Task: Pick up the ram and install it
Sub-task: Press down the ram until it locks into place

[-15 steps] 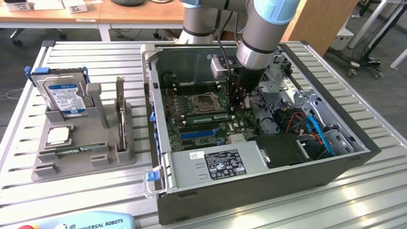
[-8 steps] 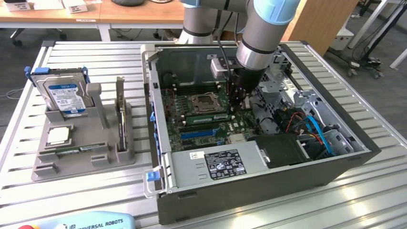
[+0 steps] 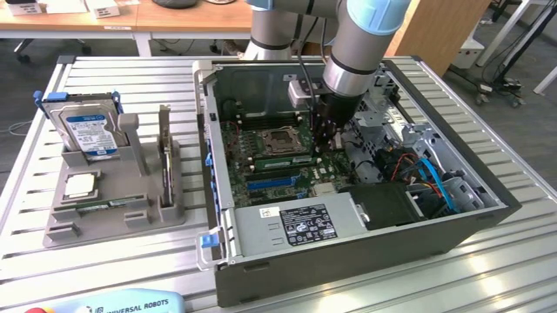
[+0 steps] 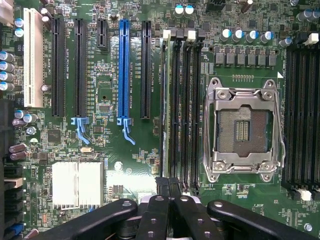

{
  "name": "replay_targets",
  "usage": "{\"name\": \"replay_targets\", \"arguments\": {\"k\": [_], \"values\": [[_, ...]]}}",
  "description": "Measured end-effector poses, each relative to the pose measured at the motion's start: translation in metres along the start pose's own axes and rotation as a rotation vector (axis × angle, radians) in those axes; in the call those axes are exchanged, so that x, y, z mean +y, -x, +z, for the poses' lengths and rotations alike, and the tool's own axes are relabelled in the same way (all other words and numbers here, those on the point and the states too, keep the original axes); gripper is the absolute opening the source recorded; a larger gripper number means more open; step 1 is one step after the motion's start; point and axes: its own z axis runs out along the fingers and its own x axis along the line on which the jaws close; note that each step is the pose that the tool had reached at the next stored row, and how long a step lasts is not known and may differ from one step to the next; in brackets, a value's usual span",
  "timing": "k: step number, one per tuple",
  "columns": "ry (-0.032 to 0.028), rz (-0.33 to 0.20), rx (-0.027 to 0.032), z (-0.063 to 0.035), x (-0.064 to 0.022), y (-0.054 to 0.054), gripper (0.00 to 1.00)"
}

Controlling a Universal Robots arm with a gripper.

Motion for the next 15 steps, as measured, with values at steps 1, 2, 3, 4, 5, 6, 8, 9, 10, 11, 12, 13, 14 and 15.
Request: {"name": "replay_targets", "arguments": {"k": [1, 2, 3, 4, 5, 6, 8, 9, 10, 11, 12, 13, 14, 15], "values": [[0.0, 0.0, 0.0001, 0.0, 0.0, 0.0, 0.1], [0.0, 0.0, 0.0001, 0.0, 0.0, 0.0, 0.1], [0.0, 0.0, 0.0, 0.0, 0.0, 0.0, 0.1], [0.0, 0.0, -0.0001, 0.0001, 0.0, 0.0, 0.1], [-0.0001, 0.0, -0.0001, 0.0002, 0.0, 0.0, 0.1], [-0.0001, 0.0, -0.0002, 0.0005, 0.0, 0.0, 0.1], [-0.0001, 0.0, 0.0001, 0.001, 0.0, 0.0, 0.1], [0.0, 0.0, 0.0001, 0.001, 0.0, -0.0001, 0.1], [0.0, 0.0, 0.0001, 0.001, 0.0, 0.0, 0.1], [0.0, 0.0, 0.0001, 0.001, 0.0, 0.0, 0.1], [0.0, 0.0, 0.0, 0.001, 0.0, 0.0, 0.1], [0.0, 0.0, -0.0001, 0.001, 0.0, 0.0, 0.1], [0.0, 0.0, 0.0, 0.001, 0.0, 0.0, 0.1], [-0.0001, 0.0, -0.0001, 0.0012, 0.0, 0.0, 0.1]]}}
